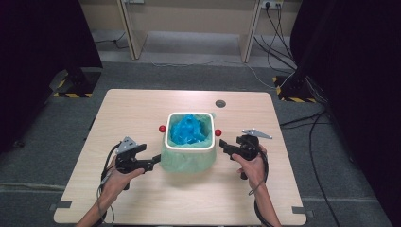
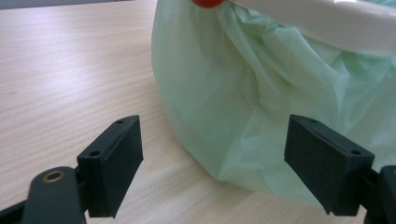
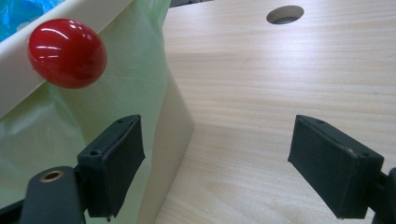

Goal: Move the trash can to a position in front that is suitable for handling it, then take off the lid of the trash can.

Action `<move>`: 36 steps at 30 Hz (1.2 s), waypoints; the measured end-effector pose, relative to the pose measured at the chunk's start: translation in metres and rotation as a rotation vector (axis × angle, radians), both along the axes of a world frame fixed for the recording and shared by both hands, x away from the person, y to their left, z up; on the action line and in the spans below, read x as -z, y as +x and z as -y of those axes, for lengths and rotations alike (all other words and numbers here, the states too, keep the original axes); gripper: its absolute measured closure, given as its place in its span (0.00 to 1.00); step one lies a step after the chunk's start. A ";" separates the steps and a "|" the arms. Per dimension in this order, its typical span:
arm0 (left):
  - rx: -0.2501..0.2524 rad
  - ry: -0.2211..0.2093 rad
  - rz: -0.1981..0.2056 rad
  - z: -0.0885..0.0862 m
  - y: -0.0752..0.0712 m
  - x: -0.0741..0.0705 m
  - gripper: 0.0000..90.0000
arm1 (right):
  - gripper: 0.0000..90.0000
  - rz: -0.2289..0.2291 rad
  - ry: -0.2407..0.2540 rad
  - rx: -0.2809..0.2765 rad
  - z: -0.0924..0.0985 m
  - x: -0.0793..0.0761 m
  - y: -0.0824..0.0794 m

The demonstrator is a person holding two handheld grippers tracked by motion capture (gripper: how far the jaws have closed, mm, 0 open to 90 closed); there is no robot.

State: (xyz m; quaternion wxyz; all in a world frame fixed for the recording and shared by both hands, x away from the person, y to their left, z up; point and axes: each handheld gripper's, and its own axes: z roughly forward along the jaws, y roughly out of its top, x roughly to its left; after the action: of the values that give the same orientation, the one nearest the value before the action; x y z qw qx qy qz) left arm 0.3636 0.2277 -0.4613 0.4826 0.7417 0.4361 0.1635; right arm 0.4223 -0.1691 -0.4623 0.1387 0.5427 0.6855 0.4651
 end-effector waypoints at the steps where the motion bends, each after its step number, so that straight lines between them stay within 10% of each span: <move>1: 0.001 0.004 -0.001 -0.001 -0.001 0.001 0.21 | 0.20 0.002 -0.002 0.001 0.000 0.000 0.000; 36: 0.028 0.013 -0.002 0.000 -0.013 0.002 0.20 | 0.25 0.074 0.021 0.005 -0.002 -0.053 0.003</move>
State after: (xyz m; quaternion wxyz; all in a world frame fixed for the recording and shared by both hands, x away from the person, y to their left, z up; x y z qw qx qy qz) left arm 0.3501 0.2279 -0.4635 0.4799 0.7510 0.4249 0.1588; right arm 0.4255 -0.1672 -0.4097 0.1593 0.5281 0.6737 0.4918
